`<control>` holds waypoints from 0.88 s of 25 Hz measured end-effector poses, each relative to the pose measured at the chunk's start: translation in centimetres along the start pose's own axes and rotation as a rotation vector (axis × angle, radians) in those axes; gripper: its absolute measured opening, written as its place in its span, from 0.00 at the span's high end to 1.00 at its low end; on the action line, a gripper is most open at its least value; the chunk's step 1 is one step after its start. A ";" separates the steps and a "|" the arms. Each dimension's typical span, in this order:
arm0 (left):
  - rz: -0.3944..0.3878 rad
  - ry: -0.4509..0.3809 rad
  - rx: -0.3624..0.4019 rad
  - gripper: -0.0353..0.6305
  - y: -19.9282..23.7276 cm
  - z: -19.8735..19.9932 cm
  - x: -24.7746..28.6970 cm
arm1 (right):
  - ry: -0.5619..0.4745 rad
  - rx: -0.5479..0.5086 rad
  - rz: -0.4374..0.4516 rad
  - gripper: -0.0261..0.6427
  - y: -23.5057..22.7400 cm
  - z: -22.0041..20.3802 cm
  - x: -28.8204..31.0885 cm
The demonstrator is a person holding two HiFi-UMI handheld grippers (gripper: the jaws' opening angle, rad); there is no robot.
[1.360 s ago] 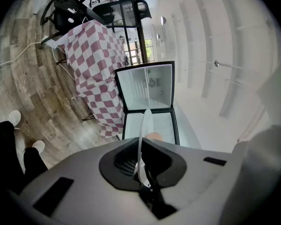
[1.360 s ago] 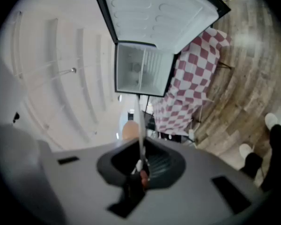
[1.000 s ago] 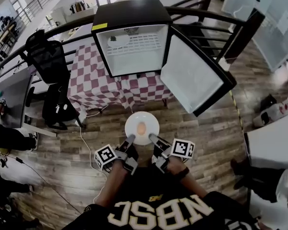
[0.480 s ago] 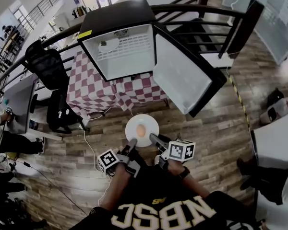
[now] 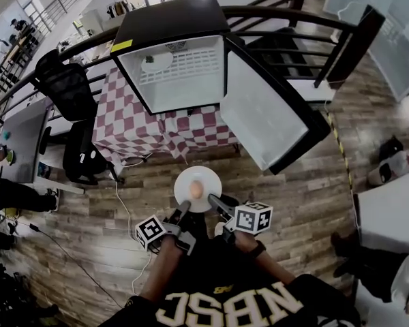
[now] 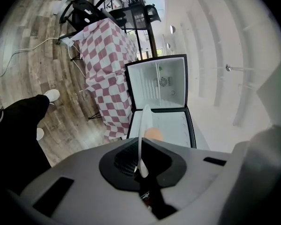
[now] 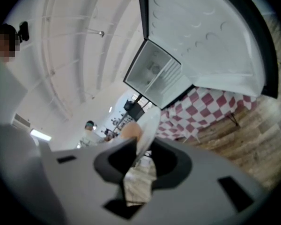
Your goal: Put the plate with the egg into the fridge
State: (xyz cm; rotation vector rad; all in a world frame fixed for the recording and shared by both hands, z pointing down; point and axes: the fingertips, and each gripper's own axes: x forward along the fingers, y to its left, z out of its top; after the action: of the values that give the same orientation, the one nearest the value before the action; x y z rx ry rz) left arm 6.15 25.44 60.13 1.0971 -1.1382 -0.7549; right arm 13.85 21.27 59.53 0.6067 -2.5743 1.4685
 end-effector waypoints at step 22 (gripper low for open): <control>-0.034 0.096 0.069 0.90 -4.2 15.5 10.7 | -0.027 -0.005 -0.117 0.81 -2.6 10.6 14.3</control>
State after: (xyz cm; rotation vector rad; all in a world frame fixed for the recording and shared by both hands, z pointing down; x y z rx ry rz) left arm -5.41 9.98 60.17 1.2005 -1.0729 -0.6865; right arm 2.82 7.05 60.24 0.7676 -2.5139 1.4254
